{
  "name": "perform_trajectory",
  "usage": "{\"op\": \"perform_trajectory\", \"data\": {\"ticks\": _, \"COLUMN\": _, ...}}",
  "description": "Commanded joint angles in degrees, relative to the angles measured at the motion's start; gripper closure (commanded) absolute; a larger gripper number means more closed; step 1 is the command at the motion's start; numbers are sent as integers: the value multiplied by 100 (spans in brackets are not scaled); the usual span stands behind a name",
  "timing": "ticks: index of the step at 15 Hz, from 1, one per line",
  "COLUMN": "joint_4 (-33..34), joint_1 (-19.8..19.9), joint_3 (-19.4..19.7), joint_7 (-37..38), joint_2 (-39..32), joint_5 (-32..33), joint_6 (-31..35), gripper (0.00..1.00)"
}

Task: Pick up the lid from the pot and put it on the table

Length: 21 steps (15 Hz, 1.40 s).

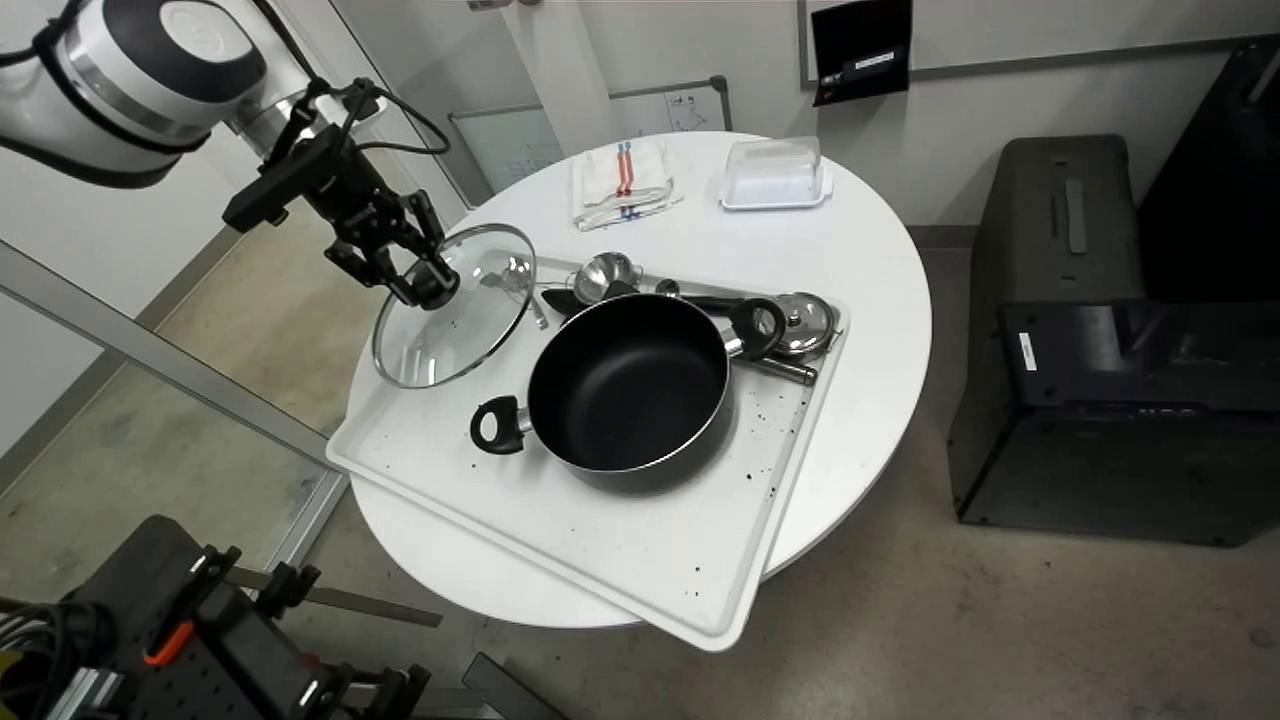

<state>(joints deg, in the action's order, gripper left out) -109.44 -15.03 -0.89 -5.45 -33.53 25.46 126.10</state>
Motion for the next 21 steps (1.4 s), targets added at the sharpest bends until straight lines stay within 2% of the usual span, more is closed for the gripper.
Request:
{"op": "perform_trajectory", "data": {"ticks": 1, "joint_4": 97, "joint_1": -137, "joint_3": -92, "joint_7": 144, "joint_2": -46, "joint_5": 215, "joint_6": -247, "gripper": 75}}
{"op": "perform_trajectory", "data": {"ticks": 21, "joint_4": 611, "joint_1": -392, "joint_3": -204, "joint_7": -33, "joint_2": -1420, "joint_5": 289, "joint_6": -235, "gripper": 75}}
